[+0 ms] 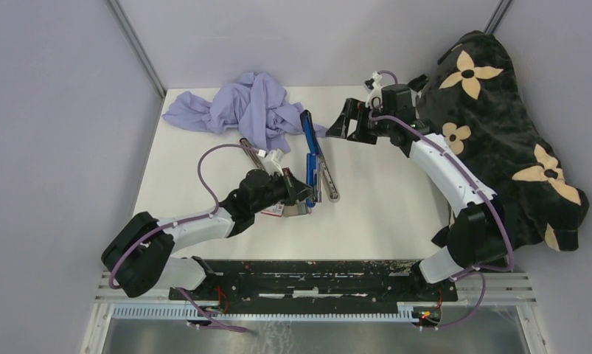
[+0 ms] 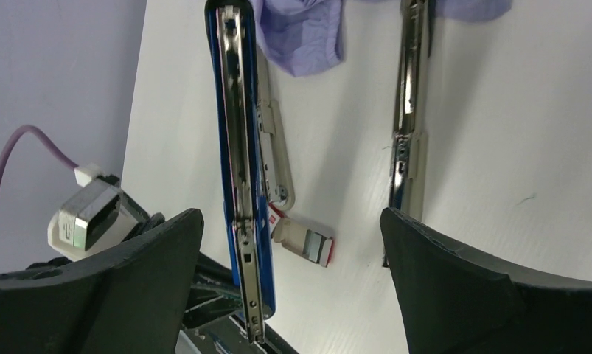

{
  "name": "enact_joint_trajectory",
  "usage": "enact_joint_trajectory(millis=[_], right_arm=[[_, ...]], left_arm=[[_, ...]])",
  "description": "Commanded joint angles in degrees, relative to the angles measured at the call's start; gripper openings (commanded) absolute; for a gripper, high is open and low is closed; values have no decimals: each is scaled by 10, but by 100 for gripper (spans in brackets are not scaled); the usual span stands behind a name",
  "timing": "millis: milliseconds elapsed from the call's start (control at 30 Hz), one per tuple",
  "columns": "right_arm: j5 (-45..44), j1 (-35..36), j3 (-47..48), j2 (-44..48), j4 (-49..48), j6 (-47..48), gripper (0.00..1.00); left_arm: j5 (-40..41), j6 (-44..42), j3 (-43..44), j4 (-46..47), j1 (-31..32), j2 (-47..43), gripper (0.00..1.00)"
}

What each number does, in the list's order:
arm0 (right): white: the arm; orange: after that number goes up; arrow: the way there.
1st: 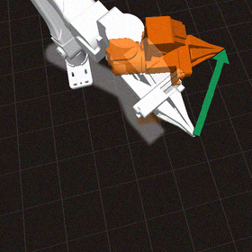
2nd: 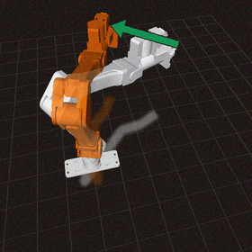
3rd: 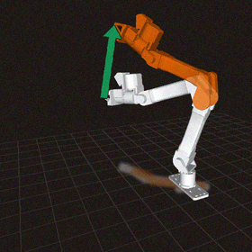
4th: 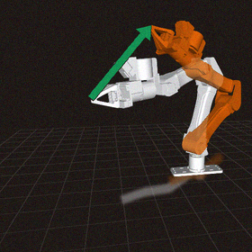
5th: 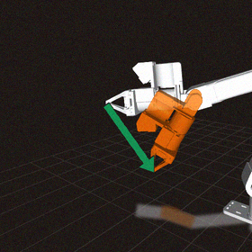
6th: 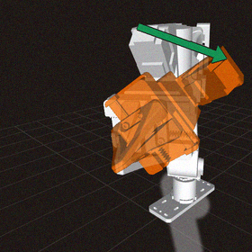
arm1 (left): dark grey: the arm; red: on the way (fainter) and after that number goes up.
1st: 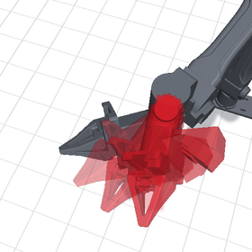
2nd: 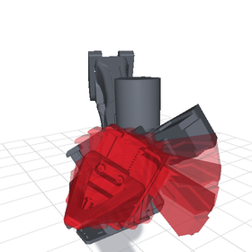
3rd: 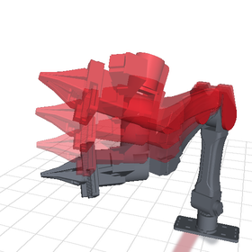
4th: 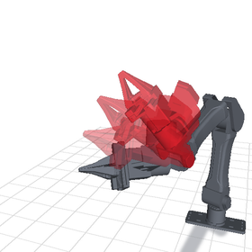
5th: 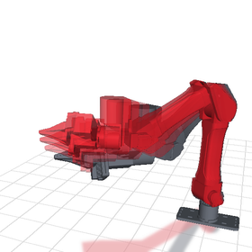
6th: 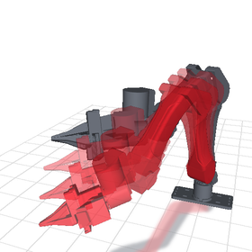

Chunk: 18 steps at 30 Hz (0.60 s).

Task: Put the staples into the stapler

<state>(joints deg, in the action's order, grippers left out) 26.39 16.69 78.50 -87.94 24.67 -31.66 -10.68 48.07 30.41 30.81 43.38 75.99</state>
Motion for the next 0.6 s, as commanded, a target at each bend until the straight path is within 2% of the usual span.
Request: enact_joint_trajectory(millis=[0,267,500,567], right_arm=[[14,43,-21,19,-46,-16,96],[13,98,-37,-10,-61,-15,89],[-8,108,-33,-24,-57,-9,77],[-9,111,-32,-29,-57,-7,71]], left_arm=[[22,41,23,98,-7,-11,3],[25,65,23,107,-11,-2,3],[21,70,26,112,-11,2,3],[19,71,27,113,-12,1,3]])
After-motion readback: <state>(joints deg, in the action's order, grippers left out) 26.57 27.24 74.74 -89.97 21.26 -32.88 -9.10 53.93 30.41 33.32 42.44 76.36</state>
